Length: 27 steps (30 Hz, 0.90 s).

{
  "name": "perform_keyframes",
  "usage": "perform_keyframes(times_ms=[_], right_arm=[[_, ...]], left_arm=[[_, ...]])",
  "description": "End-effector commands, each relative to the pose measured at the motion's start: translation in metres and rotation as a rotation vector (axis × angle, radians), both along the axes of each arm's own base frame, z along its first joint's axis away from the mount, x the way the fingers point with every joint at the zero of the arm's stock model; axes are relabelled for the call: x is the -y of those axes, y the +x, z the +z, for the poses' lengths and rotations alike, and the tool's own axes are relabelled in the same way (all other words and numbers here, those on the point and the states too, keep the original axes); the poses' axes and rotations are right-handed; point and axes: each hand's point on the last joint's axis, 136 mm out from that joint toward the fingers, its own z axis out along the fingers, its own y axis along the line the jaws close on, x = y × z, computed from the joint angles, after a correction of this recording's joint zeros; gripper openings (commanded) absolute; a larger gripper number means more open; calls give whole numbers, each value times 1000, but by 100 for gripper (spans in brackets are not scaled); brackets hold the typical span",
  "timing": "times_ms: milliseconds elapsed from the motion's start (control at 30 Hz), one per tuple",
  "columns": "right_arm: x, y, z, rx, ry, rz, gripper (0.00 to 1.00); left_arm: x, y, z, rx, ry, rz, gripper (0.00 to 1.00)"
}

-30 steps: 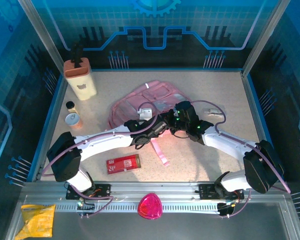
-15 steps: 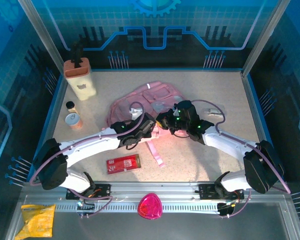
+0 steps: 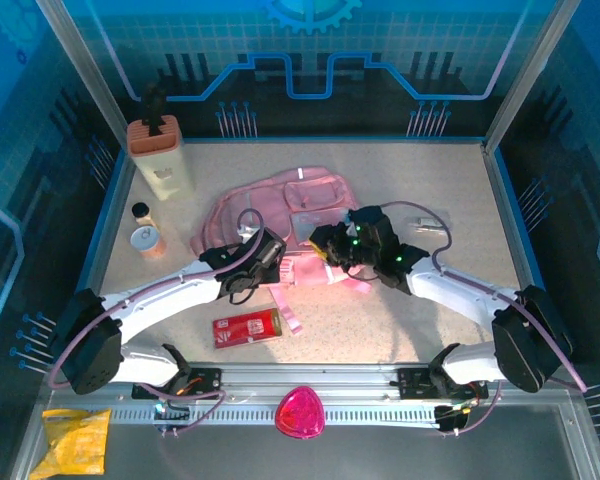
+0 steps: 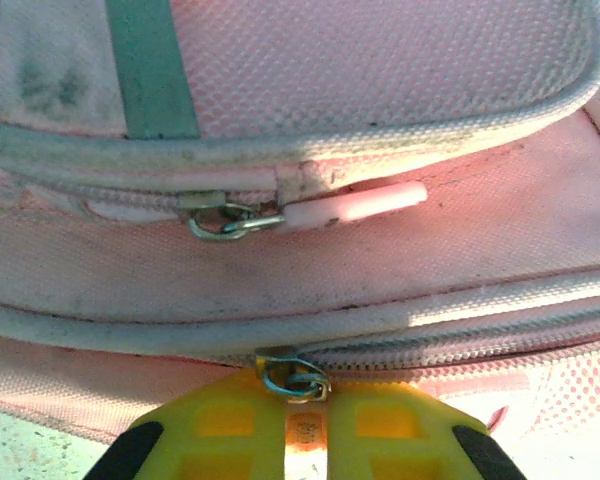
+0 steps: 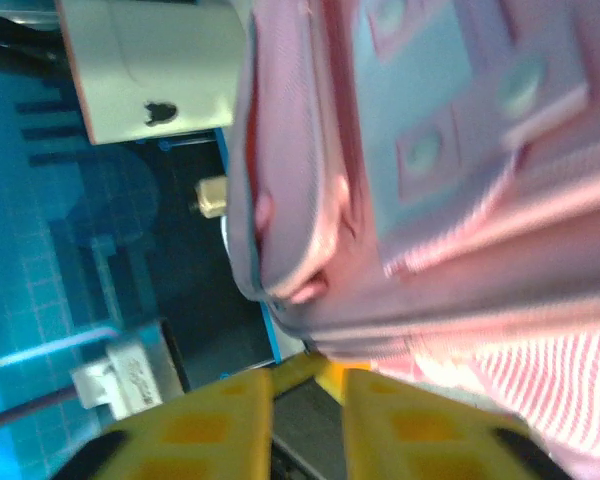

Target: Pack books, pencil case, and school supplies into a backpack

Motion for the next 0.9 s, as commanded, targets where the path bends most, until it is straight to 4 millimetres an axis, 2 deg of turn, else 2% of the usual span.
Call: perform_keyframes(times_ms=[0,100,167,233,333,467,600,733,867], right_arm=[[4,-9,-19,-27,-54,-9,45],[3,-10,-36,-86,-50,-30,61],[3,-3,-41,-91,-45,-59,65],[6,6,-46,-95,-70,-91,64],[-1,21,-49,-97,-62,-96,57],[-1,35,-61,-98,-74,-130,29],[-5,35,-68,-115,-77,-121,0],[-14,30,-63,-106,-66,-107,0],[-26,24,-56,-93,-56,-90,0]], left_arm=[[16,7,20,34,-63,-41,0],[17,5,20,21,-54,-49,0],[17,3,22,20,-63,-51,0],[20,2,23,15,-82,-66,0],[24,0,24,6,-94,-83,0],[32,-2,24,-7,-115,-109,0],[39,0,23,-15,-124,-103,0],[71,3,34,14,-175,-155,0],[105,4,35,0,-195,-203,0]])
